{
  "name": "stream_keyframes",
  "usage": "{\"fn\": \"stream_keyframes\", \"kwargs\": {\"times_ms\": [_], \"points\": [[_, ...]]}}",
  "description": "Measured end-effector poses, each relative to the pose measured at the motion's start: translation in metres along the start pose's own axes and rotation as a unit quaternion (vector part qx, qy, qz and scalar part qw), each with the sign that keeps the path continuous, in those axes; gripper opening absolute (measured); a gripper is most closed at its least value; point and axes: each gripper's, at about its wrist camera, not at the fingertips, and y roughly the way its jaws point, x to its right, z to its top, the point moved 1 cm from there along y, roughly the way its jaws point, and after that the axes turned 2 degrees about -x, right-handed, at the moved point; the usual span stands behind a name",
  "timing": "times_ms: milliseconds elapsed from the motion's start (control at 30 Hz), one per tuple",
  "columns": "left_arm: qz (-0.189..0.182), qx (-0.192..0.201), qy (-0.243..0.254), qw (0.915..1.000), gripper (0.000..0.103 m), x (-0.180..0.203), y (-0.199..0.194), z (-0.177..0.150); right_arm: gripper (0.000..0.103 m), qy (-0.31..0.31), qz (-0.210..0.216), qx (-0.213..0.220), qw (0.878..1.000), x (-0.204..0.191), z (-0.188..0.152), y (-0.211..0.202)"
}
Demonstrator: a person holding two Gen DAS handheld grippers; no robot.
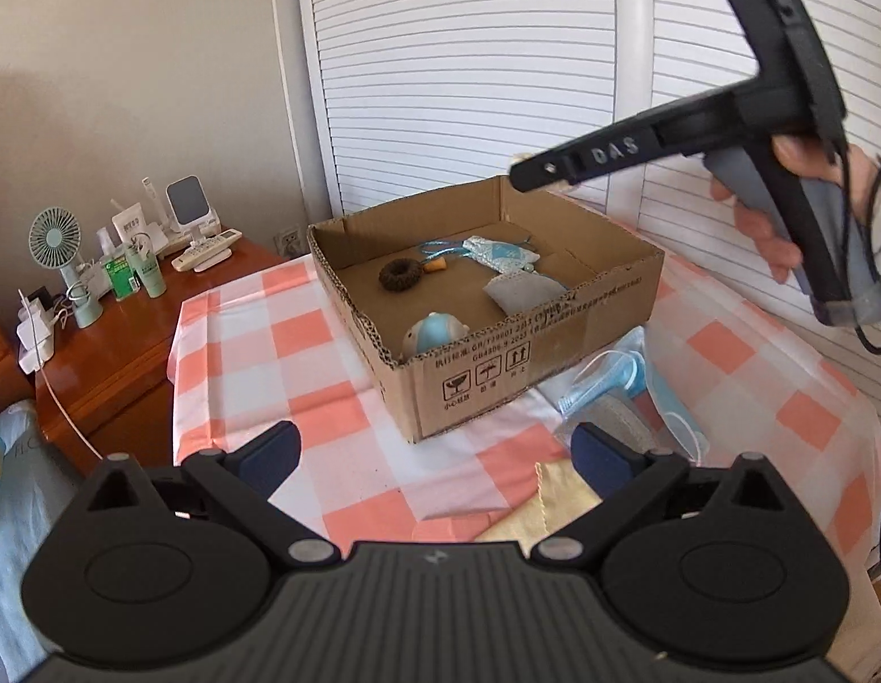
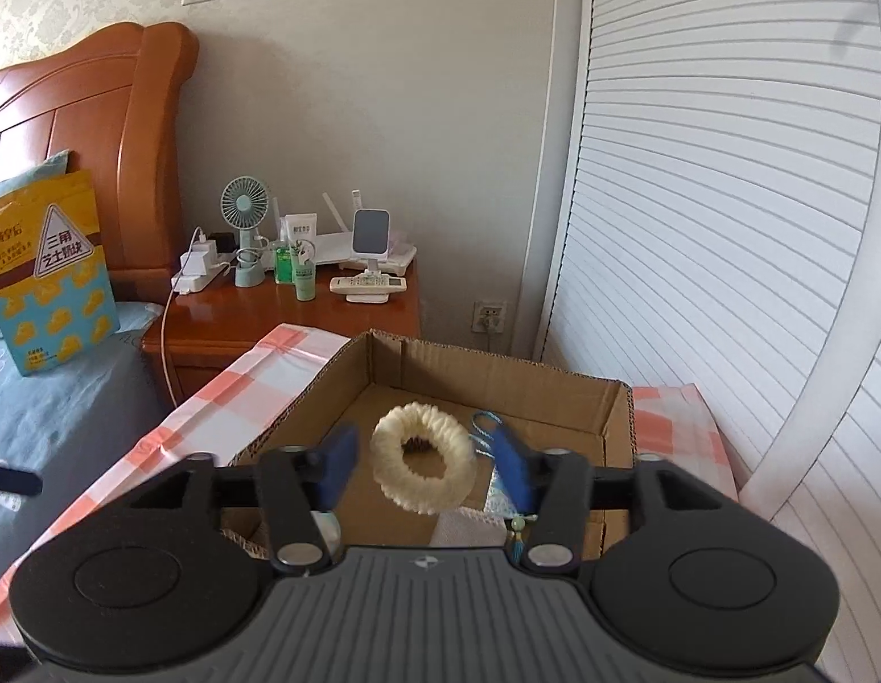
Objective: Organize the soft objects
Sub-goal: 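Carry both items over the box while the left gripper drops the earplug inside, then lower the scrunchie into the box and open the right gripper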
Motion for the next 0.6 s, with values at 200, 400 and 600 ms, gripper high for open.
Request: {"fn": "stream_keyframes", "kwargs": {"times_ms": [200, 400, 600], "points": [[-0.012, -0.002, -0.053, 0.9985, 0.101, -0.009, -0.003, -0.021, 0.103, 0.016, -0.014, -0.008, 1.0, -0.009, 0.004, 0.01], [0.01, -0.001, -0.066, 0.9978, 0.101, -0.013, -0.008, -0.031, 0.103, 0.005, -0.036, -0.038, 0.999, -0.015, -0.009, 0.004], [0.037, 0.01, -0.072, 0.9967, 0.102, -0.016, -0.015, -0.037, 0.103, 0.028, -0.049, -0.068, 0.996, -0.01, -0.027, -0.005]]}}
